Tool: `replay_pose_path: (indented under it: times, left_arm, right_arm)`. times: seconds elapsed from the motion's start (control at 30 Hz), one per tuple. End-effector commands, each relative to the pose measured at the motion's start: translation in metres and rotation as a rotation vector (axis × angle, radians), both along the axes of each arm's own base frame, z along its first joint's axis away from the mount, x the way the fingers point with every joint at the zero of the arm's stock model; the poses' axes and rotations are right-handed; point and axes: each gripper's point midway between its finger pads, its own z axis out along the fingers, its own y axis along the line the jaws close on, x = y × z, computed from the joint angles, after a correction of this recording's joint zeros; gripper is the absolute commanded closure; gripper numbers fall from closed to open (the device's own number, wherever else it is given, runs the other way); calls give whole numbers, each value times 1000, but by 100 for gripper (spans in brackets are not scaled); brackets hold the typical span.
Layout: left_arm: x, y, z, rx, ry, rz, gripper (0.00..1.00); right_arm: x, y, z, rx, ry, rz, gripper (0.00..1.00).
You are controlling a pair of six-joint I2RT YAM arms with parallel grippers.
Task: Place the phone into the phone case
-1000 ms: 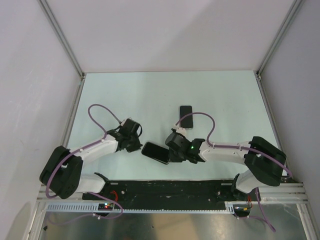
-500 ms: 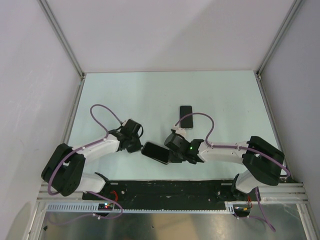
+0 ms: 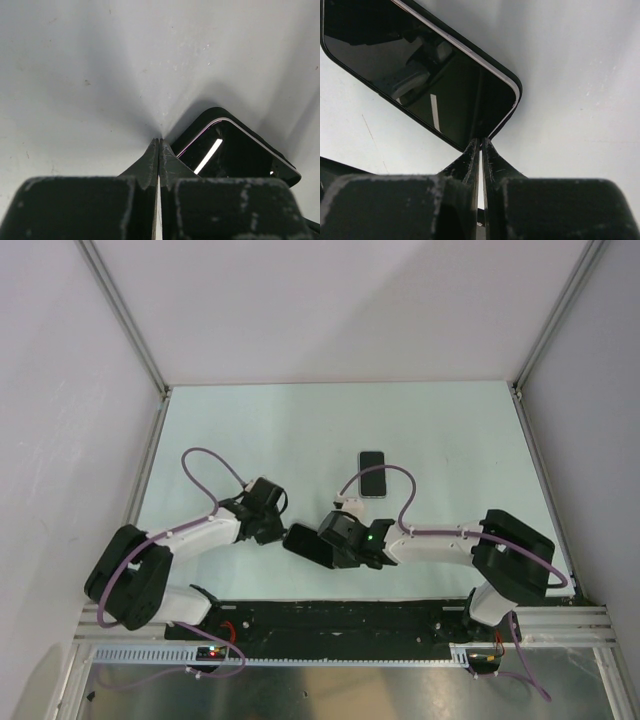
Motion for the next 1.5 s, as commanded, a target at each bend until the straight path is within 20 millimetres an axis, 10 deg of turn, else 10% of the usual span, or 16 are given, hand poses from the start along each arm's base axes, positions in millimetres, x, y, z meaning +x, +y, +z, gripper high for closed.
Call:
replay_pose_path:
  times: [0.0, 0.23, 0.67, 1.03, 1.47]
  left_arm:
    - [6, -9, 2, -20, -14, -10, 100]
    - [14, -13, 11, -31, -41, -10, 100]
    - [5, 28, 33, -28, -122, 173, 100]
    - [-47, -8, 12, -59, -46, 135, 100]
    - [-29, -43, 10, -27, -34, 17, 100]
  right_arm:
    - [-13, -12, -44, -124, 43, 22, 94]
    - [-14, -11, -43, -176, 40, 52, 93]
    - [51, -2, 94, 55, -194, 67, 74]
    - [99, 0, 51, 46, -122, 133, 74]
    - [84, 2, 11, -30, -42, 142, 76]
